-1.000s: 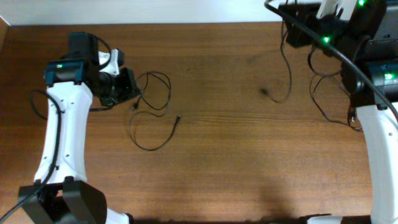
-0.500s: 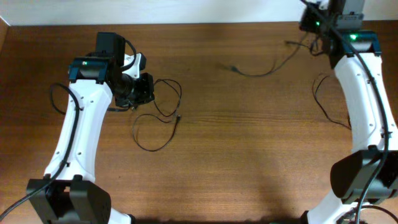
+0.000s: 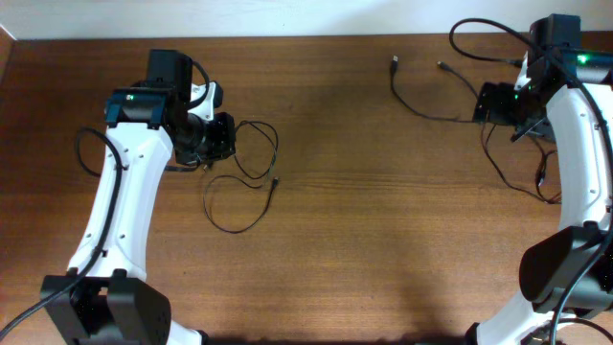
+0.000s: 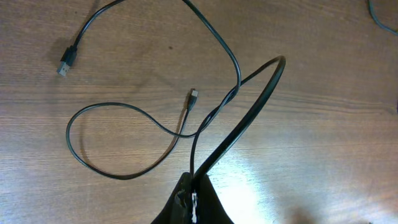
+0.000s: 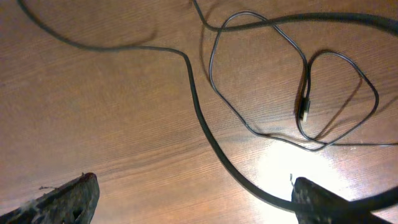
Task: Untangle cables
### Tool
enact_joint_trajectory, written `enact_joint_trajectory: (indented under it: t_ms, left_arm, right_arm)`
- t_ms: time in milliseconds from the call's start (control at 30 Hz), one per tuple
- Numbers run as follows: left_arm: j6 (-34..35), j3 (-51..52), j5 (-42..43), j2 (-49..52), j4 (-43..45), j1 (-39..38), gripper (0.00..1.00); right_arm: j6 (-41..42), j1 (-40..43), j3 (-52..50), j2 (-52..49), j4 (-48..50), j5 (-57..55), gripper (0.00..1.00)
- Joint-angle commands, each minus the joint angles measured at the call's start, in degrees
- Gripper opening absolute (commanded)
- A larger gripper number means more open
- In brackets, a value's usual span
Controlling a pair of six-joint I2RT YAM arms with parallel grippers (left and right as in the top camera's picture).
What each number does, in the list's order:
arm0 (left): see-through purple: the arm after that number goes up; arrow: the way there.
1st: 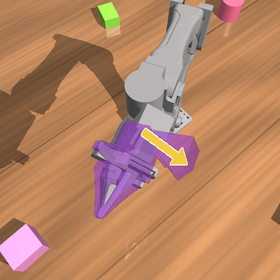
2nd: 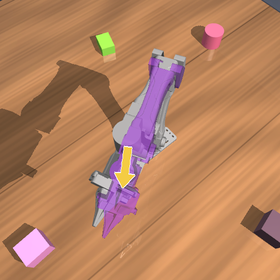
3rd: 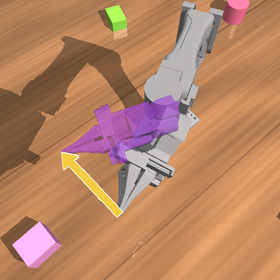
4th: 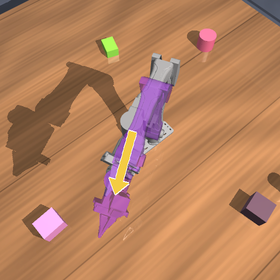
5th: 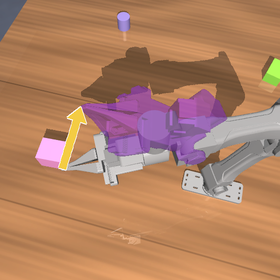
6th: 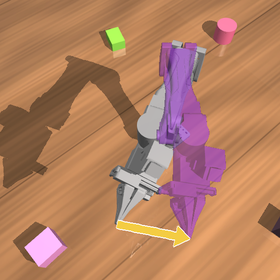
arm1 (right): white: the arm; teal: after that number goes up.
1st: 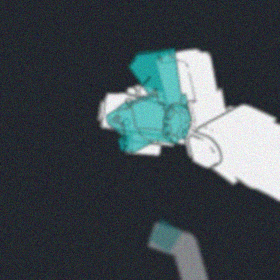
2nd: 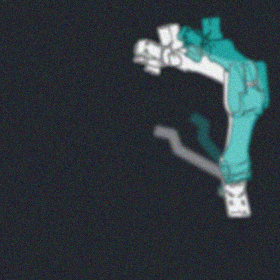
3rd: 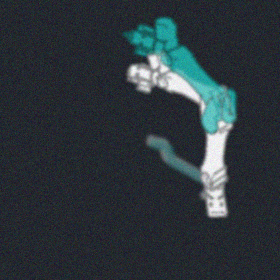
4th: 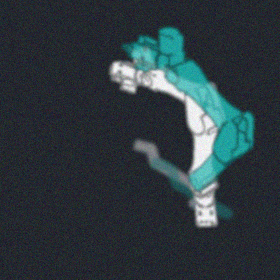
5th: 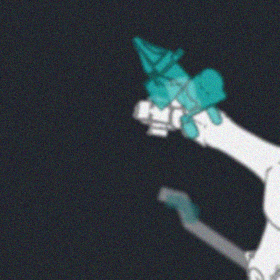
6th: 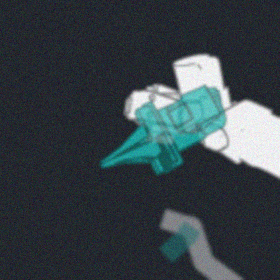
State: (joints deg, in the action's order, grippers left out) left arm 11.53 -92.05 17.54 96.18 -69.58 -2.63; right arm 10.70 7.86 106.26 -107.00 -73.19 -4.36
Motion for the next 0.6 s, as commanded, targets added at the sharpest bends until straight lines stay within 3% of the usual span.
enact_joint_trajectory:
  t_ms: [0,167,233,400,433,467,567]
  left_arm:
    - [-1.0,-0.5,-0.9,0.5,0.5,-0.2,0.00]
    - [-0.9,-0.5,-12.0,0.5,1.1,-0.2,0.00]
    - [-0.9,-0.5,-13.0,0.5,1.5,-0.2,0.05]
    - [-0.9,-0.5,-13.0,0.5,1.6,-0.2,0.10]
    - [-0.9,-0.5,-12.9,0.5,1.6,-0.2,0.09]
    - [-0.9,-0.5,-12.9,0.5,1.6,-0.2,0.02]
    - [-0.9,-0.5,-9.3,0.5,1.8,-0.2,0.00]
  right_arm:
    - [0.2,0.1,-0.3,0.5,-1.7,-4.1,0.99]
    - [0.7,0.1,-0.3,0.5,-6.7,-26.0,0.99]
    - [4.3,0.1,-0.3,0.5,-8.2,-31.0,0.99]
    - [4.2,0.0,-0.3,0.5,-10.4,1.6,0.99]
    - [4.1,0.0,-0.3,0.5,-10.2,8.6,0.99]
    - [4.1,0.0,-0.3,0.5,-10.4,14.2,0.99]
    - [-5.5,0.0,-0.3,0.5,-12.1,23.7,0.99]
